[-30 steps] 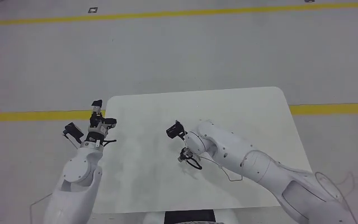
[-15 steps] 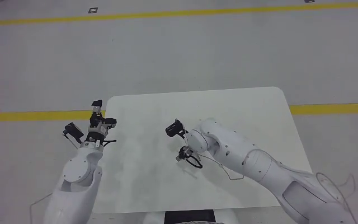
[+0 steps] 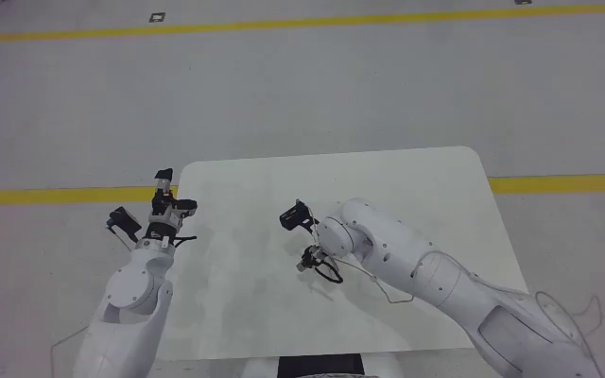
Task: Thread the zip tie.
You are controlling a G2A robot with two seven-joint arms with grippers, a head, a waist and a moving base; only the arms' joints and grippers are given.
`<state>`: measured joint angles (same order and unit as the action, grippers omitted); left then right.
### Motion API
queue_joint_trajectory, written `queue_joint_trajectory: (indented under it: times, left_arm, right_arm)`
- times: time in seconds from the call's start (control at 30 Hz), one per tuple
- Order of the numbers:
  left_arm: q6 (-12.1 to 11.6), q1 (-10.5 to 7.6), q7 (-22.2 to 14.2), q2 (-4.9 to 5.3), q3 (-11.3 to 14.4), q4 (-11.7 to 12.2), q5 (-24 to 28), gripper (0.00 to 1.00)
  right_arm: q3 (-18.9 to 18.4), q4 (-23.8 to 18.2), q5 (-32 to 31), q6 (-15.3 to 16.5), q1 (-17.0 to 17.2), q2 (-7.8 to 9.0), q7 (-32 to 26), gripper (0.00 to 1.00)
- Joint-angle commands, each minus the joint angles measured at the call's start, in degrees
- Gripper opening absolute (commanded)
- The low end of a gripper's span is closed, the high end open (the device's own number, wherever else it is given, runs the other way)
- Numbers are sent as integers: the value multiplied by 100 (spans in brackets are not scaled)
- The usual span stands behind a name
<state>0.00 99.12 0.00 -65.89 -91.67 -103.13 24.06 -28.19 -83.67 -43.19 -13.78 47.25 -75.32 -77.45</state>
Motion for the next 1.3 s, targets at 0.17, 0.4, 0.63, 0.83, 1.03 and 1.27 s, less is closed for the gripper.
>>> queue_joint_trajectory:
  times: [0.17,0.4,0.63,0.83,1.03,1.27]
  left_arm:
    - [0,0,0,0,0,0,0,100]
    - [0,0,0,0,0,0,0,100]
    - [0,0,0,0,0,0,0,100]
    - [0,0,0,0,0,0,0,100]
    - [0,0,0,0,0,0,0,100]
    - [0,0,0,0,0,0,0,100]
  right_arm:
    - [0,0,0,0,0,0,0,100]
    - [0,0,0,0,0,0,0,100]
    - [-170,-49,-16,23,169,51,134,100]
    - [-291,-188,-129,60,293,96,71,100]
    - [-356,-342,-333,104,378,133,-62,31]
    - [-388,-441,-501,70,466,136,-148,22]
